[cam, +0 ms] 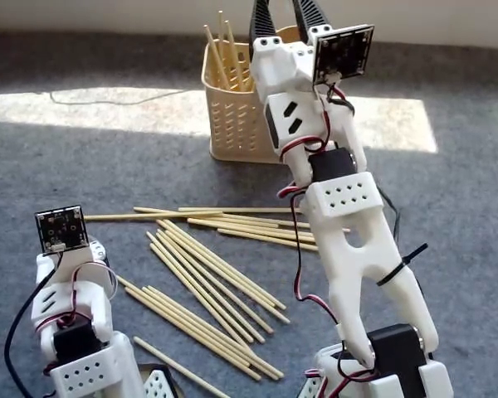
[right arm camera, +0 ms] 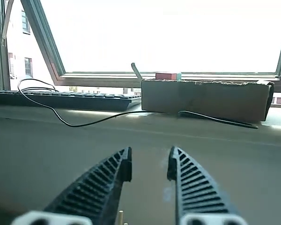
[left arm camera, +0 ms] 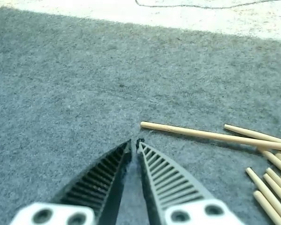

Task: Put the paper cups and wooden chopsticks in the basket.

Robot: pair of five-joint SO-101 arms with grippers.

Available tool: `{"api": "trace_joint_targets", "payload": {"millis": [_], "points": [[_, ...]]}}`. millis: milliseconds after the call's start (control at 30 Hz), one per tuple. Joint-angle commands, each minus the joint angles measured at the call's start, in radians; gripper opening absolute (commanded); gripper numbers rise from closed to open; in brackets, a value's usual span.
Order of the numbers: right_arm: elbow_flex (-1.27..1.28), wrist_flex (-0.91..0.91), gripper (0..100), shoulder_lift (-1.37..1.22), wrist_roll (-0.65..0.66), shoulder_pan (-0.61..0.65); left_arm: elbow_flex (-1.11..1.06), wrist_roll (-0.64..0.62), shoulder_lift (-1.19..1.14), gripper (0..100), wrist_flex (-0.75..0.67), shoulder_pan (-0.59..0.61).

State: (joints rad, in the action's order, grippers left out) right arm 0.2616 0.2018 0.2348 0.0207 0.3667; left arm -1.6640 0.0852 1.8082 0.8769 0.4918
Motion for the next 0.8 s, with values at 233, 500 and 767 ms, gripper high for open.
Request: {"api": "trace_joint_targets", "payload": {"millis": [233,500,767], "points": [[-0.048,-0.096,10.8,0.038,-0.012,-0.010,0.007,0.008,0.012,4,-0.017,-0.016],[-0.047,-0.295,10.8,0.153,-0.008,-0.008,0.007,0.008,0.012,4,-0.020,-0.016],[-0.041,-0.610,10.6,0.375,-0.006,0.065,0.008,0.008,0.012,4,-0.021,-0.016]]}}
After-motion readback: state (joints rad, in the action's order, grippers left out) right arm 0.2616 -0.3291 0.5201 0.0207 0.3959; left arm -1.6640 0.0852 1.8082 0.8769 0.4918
